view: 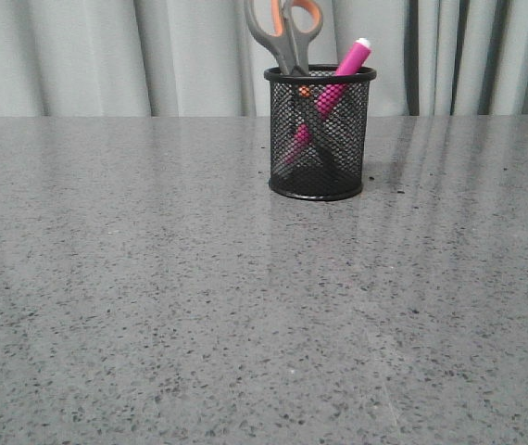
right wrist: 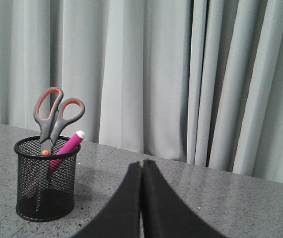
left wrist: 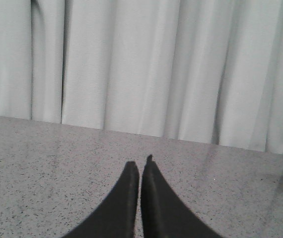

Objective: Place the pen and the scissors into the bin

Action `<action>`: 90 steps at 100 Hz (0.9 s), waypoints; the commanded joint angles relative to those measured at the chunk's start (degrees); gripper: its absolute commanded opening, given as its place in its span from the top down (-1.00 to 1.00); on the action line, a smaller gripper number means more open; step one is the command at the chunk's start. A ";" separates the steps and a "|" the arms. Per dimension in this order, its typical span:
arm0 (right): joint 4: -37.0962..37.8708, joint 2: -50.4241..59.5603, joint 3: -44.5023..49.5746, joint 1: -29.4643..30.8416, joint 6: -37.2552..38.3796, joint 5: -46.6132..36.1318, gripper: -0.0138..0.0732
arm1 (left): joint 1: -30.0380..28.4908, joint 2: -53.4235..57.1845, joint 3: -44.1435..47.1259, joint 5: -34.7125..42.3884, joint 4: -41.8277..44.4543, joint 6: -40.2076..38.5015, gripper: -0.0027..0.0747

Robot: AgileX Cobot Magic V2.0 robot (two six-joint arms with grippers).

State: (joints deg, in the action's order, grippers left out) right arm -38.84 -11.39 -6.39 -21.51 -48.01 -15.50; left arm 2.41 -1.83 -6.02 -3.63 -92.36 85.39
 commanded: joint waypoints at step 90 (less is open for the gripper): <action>1.15 -0.52 -1.47 0.36 -0.44 -4.10 0.86 | -0.32 -0.58 -1.86 0.33 20.00 -16.36 0.98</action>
State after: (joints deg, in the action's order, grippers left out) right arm -38.84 -11.39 -6.39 -21.51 -48.10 -15.95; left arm 2.41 -1.83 -6.02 -3.77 -85.81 80.47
